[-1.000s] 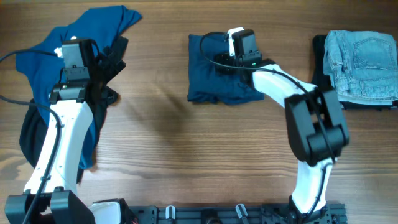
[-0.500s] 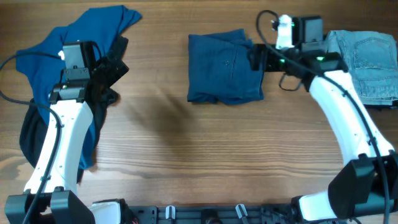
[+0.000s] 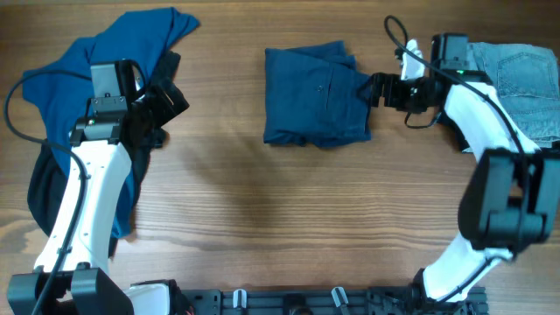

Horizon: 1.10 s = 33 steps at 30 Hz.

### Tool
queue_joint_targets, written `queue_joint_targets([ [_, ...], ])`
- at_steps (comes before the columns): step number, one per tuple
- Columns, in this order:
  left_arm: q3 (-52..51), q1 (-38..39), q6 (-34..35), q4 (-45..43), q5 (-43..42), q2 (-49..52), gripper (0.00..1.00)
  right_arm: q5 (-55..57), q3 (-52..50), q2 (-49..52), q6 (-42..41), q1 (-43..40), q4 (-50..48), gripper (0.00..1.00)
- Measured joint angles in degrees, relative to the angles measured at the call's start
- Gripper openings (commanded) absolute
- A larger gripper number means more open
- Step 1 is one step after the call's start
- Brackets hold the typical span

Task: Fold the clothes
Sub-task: 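Grasp the folded navy shorts' right edge with the right gripper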

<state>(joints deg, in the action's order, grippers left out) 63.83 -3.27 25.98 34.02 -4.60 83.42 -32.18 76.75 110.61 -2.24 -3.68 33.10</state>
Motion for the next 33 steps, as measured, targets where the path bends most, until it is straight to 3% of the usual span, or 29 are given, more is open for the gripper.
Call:
queue_joint_targets([
  [5,0.0,2.1,-1.7,0.1,0.0,0.0,1.00,-4.2,-0.3,6.5,0.7,0.0,-1.6,0.99],
  [14,0.0,4.5,-2.0,0.2,0.2,0.0,1.00,-13.0,-0.3,9.6,0.0,0.6,-6.7,0.99],
  [19,0.0,4.7,-2.2,0.3,5.3,0.0,1.00,-17.7,0.2,12.1,-1.7,2.7,-9.3,0.97],
  [21,0.0,4.7,-2.3,0.4,6.2,0.0,1.00,-19.0,0.5,13.0,-2.7,3.5,-11.2,0.88],
  [23,0.0,4.7,-2.4,0.4,6.6,0.0,1.00,-19.8,0.7,14.2,-4.1,4.4,-13.8,0.66],
  [26,0.0,4.7,-2.4,0.5,6.9,0.0,1.00,-19.8,0.7,15.8,-5.4,5.8,-16.3,0.06],
  [33,0.0,4.7,-2.4,1.6,7.0,0.0,1.00,-21.1,0.4,17.7,-8.5,7.9,-19.8,0.03],
])
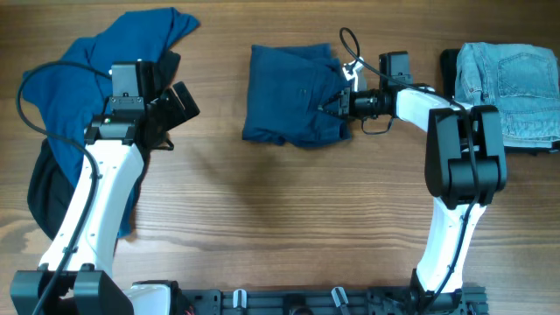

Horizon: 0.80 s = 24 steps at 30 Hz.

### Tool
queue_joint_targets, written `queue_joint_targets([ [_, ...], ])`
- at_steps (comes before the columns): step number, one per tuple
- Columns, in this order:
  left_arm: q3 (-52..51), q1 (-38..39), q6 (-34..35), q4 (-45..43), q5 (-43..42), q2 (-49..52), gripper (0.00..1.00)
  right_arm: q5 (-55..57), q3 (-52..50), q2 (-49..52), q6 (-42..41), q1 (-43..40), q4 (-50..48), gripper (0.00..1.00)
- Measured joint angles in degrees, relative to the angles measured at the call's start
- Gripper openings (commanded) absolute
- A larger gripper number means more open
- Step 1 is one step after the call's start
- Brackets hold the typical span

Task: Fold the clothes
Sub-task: 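Grasp the folded navy shorts' right edge with the right gripper, then carry the folded shorts right and place them on the jeans stack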

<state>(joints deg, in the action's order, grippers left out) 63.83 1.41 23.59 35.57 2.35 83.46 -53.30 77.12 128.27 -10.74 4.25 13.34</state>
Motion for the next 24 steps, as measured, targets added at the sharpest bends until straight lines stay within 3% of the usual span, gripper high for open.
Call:
queue_joint_targets([
  [5,0.0,0.0,0.0,0.3,0.0,0.0,1.00,-0.3,-0.9,-3.1,-2.9,-0.3,-0.2,0.04],
  [10,0.0,0.0,0.0,0.9,0.2,0.0,1.00,0.1,-1.2,-16.8,-10.6,-3.2,-4.3,0.04],
  [16,0.0,0.0,0.0,1.6,0.4,0.0,1.00,2.6,-1.2,-32.3,-24.8,-13.9,-9.8,0.04],
  [24,0.0,0.0,0.0,1.5,0.4,0.0,1.00,2.9,-1.2,-35.2,-26.8,-27.1,-10.4,0.04],
])
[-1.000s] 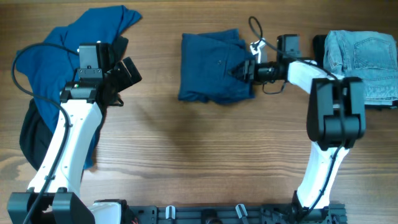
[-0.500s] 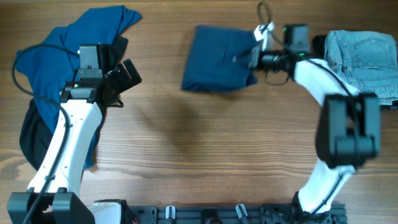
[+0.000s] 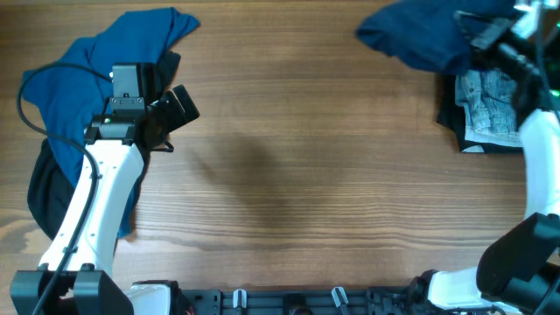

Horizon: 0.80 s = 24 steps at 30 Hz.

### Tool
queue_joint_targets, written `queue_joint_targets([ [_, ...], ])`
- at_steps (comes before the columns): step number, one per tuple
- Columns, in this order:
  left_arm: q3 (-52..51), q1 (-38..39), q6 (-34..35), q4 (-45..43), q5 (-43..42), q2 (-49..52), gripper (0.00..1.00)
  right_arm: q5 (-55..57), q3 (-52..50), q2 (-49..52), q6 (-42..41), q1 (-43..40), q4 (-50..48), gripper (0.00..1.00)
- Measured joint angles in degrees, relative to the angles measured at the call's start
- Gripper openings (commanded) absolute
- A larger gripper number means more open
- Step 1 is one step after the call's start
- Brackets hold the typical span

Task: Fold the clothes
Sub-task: 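Carry the folded shorts right and place them on the jeans stack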

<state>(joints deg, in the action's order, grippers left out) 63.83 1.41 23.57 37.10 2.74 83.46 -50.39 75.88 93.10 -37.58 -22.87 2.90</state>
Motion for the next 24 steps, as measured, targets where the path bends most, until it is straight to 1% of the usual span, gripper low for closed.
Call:
queue_joint_targets([
  [5,0.0,0.0,0.0,0.0,0.0,0.0,1.00,0.3,0.0,0.0,3.9,-8.3,-0.3,0.04],
  [8,0.0,0.0,0.0,0.0,0.0,0.0,1.00,2.1,0.0,0.0,7.1,-11.6,-0.5,0.04],
  [13,0.0,0.0,0.0,0.0,0.0,0.0,1.00,7.9,0.0,0.2,11.8,-12.6,-1.2,0.04],
  [16,0.0,0.0,0.0,0.0,0.0,0.0,1.00,10.8,0.0,1.7,13.7,-12.6,-3.5,0.04],
  [20,0.0,0.0,0.0,0.1,0.0,0.0,1.00,13.8,0.0,7.3,14.8,-12.6,-8.0,0.04],
  [24,0.0,0.0,0.0,0.0,0.0,0.0,1.00,14.9,0.0,11.6,14.8,-13.0,-8.2,0.04],
])
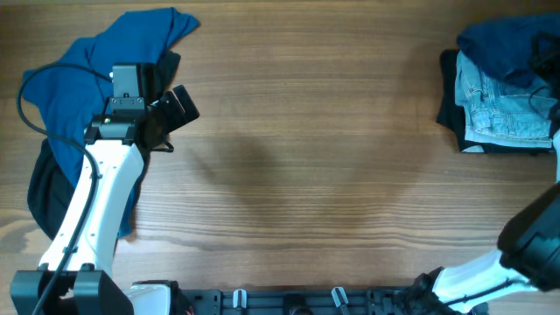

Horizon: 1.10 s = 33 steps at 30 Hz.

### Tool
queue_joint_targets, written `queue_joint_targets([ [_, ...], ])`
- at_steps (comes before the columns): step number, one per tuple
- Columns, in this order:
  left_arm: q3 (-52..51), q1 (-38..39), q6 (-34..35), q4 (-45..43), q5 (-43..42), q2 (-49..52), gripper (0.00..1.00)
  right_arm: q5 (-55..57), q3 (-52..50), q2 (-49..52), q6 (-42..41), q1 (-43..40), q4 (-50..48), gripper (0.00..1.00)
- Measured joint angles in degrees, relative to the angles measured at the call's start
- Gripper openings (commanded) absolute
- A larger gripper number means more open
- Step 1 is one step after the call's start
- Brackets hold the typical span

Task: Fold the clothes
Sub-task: 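Carry the folded shorts right and place them on the jeans stack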

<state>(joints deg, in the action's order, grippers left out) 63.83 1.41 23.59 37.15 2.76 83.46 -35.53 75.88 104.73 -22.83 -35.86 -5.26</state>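
Observation:
A folded dark blue garment [500, 42] lies on top of the stack at the far right, partly over folded light-blue jeans [500, 103] and a black piece [448, 103] beneath. A crumpled blue garment [74, 83] with a black one [39, 188] under it lies at the far left. My left gripper [178, 106] hovers open beside that pile, its fingers pointing right, with nothing between them. Of my right arm only a link [535, 238] shows at the lower right edge. Its gripper is out of the frame.
The wooden table [306, 175] stretches between the two piles. The left arm [96, 197] lies over the left pile's lower part. A black cable [31, 92] loops over the blue garment. Arm bases and a rail run along the front edge [289, 302].
The folded dark blue garment, then held high over the back right corner, now lies on the jeans stack. The right gripper has left the view. The left arm has not moved.
The folded blue garment lay at the table's back middle with my right gripper at its right edge. Then the gripper was on it, shifted slightly left. Then it hung above the right stack. Now it rests on that stack. The left gripper only edged slightly right early on.

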Motion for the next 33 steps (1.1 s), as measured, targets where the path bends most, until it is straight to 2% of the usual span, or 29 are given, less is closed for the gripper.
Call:
queue_joint_targets([
  [4,0.0,0.0,0.0,0.0,0.0,0.0,1.00,0.9,0.0,1.4,-0.5,-0.8,3.7,0.04],
  [11,0.0,0.0,0.0,0.0,0.0,0.0,1.00,2.1,0.3,1.4,-4.8,-3.0,19.4,0.04],
  [13,0.0,0.0,0.0,-0.1,0.0,0.0,1.00,3.0,0.3,1.3,-5.4,-3.4,23.6,0.12],
  [15,0.0,0.0,0.0,-0.2,0.0,0.0,1.00,4.7,0.3,1.1,-5.9,-3.7,28.2,0.37],
  [16,0.0,0.0,0.0,-0.2,0.0,0.0,1.00,5.7,0.3,1.0,-5.8,-3.9,30.6,0.67],
  [17,0.0,0.0,0.0,-0.2,0.0,0.0,1.00,6.6,0.3,0.8,-6.2,-4.0,32.3,0.90],
  [18,0.0,0.0,0.0,-0.2,0.0,0.0,1.00,7.7,0.3,0.6,-6.1,-4.1,34.5,0.99],
  [27,0.0,0.0,0.0,-0.2,0.0,0.0,1.00,17.0,0.3,-1.4,-8.6,-7.4,50.0,0.99],
  [33,0.0,0.0,0.0,-0.2,-0.1,0.0,1.00,16.9,0.3,-13.3,-2.0,-8.2,56.3,0.96],
])
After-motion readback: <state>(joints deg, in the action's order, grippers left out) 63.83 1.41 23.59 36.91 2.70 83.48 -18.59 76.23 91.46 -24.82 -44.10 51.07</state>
